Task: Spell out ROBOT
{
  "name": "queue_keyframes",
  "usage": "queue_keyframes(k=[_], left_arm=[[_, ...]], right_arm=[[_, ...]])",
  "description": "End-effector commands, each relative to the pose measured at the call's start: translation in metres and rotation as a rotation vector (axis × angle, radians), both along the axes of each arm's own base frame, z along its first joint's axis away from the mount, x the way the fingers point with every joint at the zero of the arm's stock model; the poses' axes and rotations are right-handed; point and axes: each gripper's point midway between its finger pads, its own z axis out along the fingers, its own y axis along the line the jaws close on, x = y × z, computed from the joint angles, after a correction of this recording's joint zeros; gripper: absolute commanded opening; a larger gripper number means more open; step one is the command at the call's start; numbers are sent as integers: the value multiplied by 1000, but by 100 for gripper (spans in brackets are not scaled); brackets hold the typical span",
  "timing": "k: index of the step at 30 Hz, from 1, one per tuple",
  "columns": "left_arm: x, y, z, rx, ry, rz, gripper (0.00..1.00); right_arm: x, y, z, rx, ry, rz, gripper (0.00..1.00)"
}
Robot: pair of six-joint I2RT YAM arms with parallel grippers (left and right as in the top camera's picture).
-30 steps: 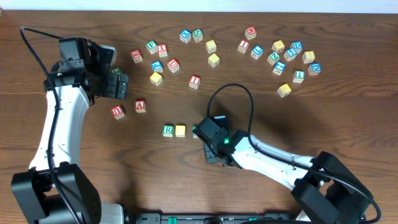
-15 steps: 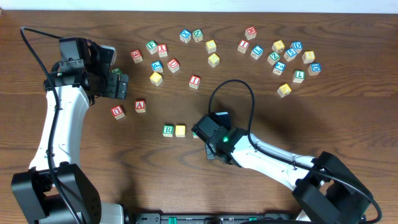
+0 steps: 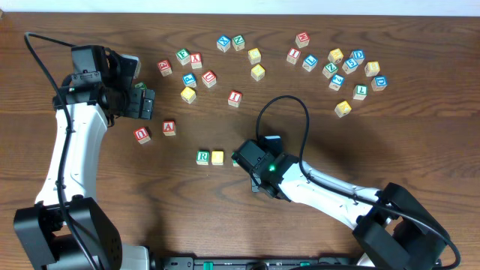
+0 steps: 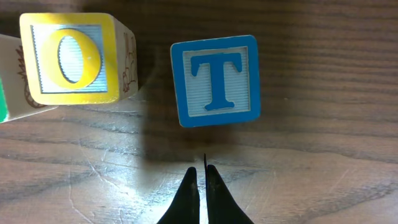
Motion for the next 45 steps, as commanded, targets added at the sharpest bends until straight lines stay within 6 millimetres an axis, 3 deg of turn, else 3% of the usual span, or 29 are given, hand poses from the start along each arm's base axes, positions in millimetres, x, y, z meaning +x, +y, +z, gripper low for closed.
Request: queue_keyframes(k=[1,28,36,45], left_arm=[[5,-2,4,-6,-9,-12,97],[5,-2,4,-6,-9,-12,98],[5,-2,4,-6,-9,-12,98],[5,-2,4,-6,-9,-12,98]], right_arm=[[9,3,14,16,-55,-30,1],[36,0,21,14,-144,-15,1],[20,2,15,38,-63,-6,1],[9,-9,11,11,-13,-68,1]])
